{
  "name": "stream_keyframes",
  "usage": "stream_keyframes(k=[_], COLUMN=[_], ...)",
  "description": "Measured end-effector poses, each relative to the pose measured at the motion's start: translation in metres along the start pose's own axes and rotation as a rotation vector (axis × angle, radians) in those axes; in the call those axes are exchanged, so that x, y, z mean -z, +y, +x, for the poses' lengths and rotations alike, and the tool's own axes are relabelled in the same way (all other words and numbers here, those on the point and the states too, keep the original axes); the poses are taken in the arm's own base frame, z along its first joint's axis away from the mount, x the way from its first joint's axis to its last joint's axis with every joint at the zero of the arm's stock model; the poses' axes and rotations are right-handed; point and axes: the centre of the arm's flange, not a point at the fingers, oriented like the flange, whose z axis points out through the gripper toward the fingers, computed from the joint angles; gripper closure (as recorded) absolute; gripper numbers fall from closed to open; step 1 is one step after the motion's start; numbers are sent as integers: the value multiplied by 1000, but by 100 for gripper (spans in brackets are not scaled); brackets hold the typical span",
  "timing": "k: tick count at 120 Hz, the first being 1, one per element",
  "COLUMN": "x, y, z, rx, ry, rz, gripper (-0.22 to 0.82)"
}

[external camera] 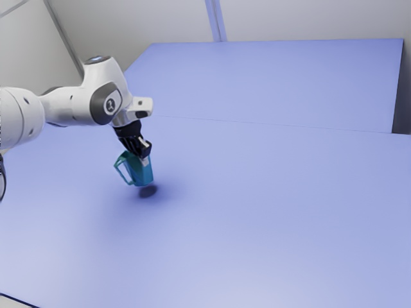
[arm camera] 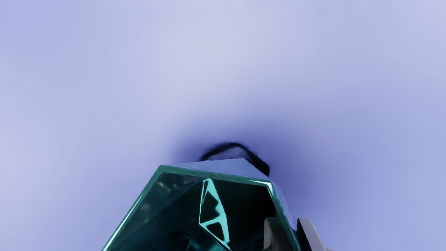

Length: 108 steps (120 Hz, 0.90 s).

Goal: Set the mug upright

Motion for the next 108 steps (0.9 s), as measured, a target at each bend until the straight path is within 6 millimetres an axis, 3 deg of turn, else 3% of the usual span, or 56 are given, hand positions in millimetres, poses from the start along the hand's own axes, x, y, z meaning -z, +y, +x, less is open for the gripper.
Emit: stream_keyframes(k=[37, 51, 80, 95, 108], x=[-38, -42, -36, -21, 8], y=[2, 2, 8, 8, 6], z=[12, 14, 17, 16, 12], rx=[80, 106, 131, 142, 159], ry=[52, 62, 84, 101, 125], rz=[44, 48, 42, 44, 41], gripper=[78, 77, 29, 16, 10])
